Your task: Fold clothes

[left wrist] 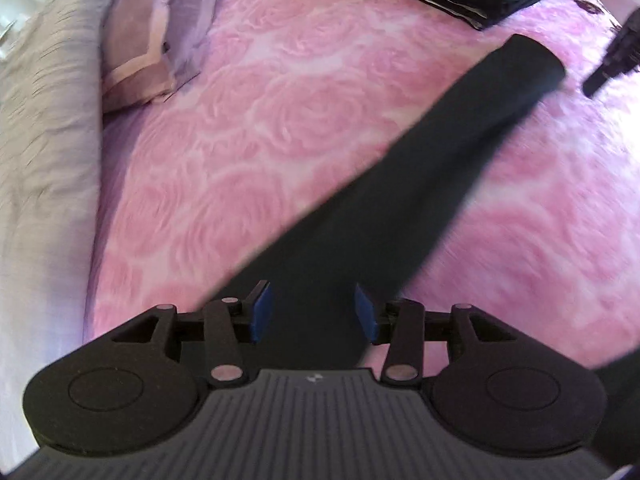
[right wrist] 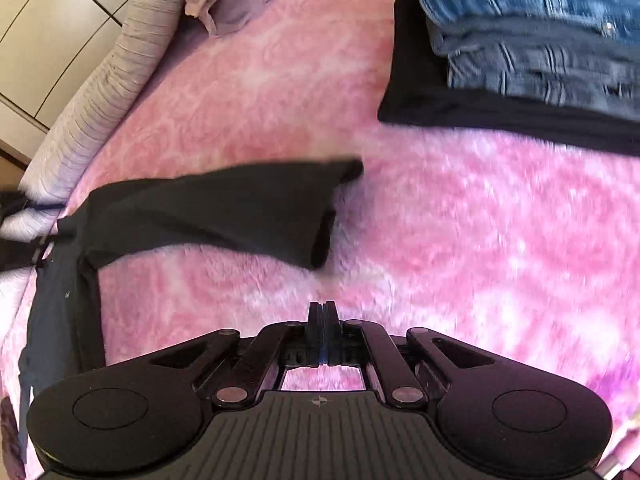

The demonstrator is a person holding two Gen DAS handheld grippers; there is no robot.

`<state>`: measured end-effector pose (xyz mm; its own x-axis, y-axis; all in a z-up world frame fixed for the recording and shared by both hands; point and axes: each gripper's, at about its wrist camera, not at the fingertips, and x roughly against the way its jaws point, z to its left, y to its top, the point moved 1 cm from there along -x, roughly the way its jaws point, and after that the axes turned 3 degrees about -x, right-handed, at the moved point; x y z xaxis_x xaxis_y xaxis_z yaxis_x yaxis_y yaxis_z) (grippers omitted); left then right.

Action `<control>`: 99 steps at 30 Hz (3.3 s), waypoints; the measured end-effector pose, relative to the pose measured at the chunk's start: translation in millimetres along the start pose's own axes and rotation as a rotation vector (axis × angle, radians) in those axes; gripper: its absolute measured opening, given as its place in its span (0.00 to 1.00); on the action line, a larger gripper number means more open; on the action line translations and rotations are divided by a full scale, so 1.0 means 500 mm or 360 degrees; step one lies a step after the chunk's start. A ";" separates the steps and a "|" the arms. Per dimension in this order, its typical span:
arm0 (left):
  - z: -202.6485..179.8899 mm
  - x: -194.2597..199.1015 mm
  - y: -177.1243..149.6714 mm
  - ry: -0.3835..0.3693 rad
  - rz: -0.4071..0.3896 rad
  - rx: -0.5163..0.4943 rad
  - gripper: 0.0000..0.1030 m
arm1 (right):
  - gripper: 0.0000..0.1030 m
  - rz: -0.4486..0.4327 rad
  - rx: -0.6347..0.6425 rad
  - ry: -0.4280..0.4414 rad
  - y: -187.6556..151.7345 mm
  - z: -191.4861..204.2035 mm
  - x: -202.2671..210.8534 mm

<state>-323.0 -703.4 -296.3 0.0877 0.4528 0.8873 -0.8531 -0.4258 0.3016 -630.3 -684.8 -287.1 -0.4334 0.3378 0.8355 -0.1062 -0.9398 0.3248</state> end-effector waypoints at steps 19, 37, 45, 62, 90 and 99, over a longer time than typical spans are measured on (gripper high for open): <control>0.040 -0.195 0.045 -0.0404 0.0081 -0.0419 0.12 | 0.62 -0.0331 -0.0366 0.0321 0.168 -0.049 -0.071; 0.139 -0.195 0.056 -0.0100 -0.0052 0.0335 0.14 | 0.13 -0.0525 0.0283 -0.0232 0.227 0.070 -0.095; 0.114 -0.083 -0.002 -0.0049 -0.0177 0.0485 0.21 | 0.53 -0.0481 0.0107 -0.0181 0.155 0.054 -0.069; -0.104 -0.052 -0.108 -0.0065 -0.0086 0.0082 0.21 | 0.51 -0.0218 0.0870 0.0116 0.175 0.084 -0.145; -0.144 -0.089 0.005 -0.0219 -0.0182 -0.0144 0.27 | 0.01 0.0056 0.0506 -0.0265 0.283 0.089 -0.113; -0.186 -0.017 0.008 -0.0288 -0.0220 0.0062 0.27 | 0.29 -0.0029 0.0760 -0.0363 0.154 0.162 -0.090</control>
<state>-375.3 -636.0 -334.8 0.2963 0.3623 0.8837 -0.8062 -0.4012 0.4348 -546.5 -768.2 -264.0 -0.2237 0.4068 0.8857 0.3305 -0.8233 0.4616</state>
